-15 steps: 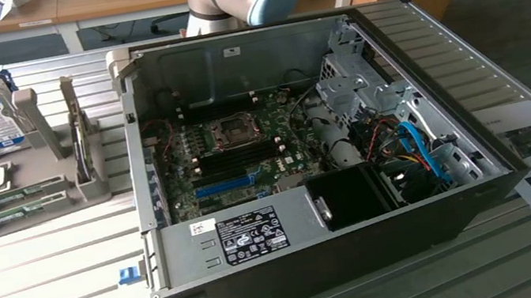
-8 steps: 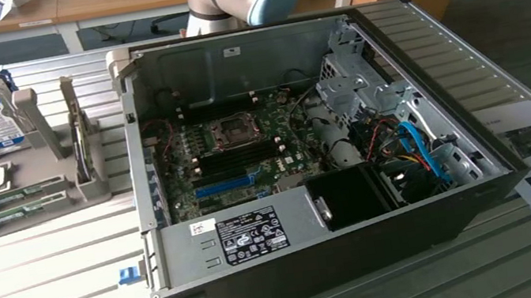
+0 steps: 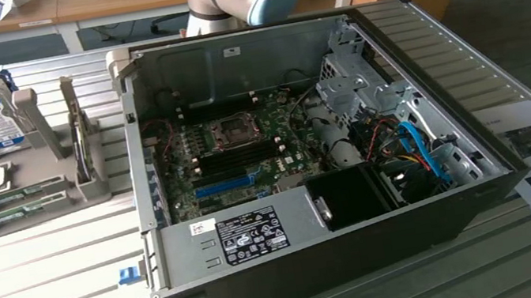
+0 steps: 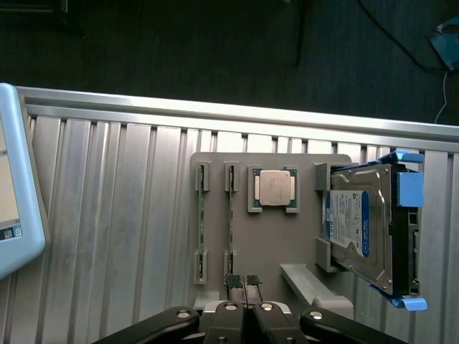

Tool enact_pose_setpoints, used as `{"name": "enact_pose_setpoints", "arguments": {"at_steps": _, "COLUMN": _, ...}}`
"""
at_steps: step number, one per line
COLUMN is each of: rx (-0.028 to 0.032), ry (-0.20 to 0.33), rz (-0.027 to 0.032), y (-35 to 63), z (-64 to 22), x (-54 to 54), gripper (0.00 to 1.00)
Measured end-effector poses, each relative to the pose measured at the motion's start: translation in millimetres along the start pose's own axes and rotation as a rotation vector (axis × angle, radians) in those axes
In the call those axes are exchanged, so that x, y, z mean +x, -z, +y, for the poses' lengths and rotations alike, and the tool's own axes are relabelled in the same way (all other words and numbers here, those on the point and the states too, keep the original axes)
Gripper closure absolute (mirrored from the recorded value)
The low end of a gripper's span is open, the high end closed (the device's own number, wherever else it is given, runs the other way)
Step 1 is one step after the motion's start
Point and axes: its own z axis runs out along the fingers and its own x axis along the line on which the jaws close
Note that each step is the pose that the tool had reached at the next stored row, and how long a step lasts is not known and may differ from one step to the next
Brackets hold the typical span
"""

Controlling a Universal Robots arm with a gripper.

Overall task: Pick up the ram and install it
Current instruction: 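Pick up the ram and move it above insertion slot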

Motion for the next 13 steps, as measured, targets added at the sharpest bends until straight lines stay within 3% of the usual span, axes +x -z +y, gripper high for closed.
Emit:
{"name": "enact_pose_setpoints", "arguments": {"at_steps": 3, "rx": -0.0005, "ry": 0.000, "rz": 0.0018, "y": -2.0, "z": -0.1, "x": 0.0, "gripper": 0.90}}
{"name": "enact_pose_setpoints", "arguments": {"at_steps": 13, "rx": -0.0014, "ry": -0.001, "rz": 0.0173, "y": -14.6, "z": -0.7, "x": 0.1, "gripper": 0.90}}
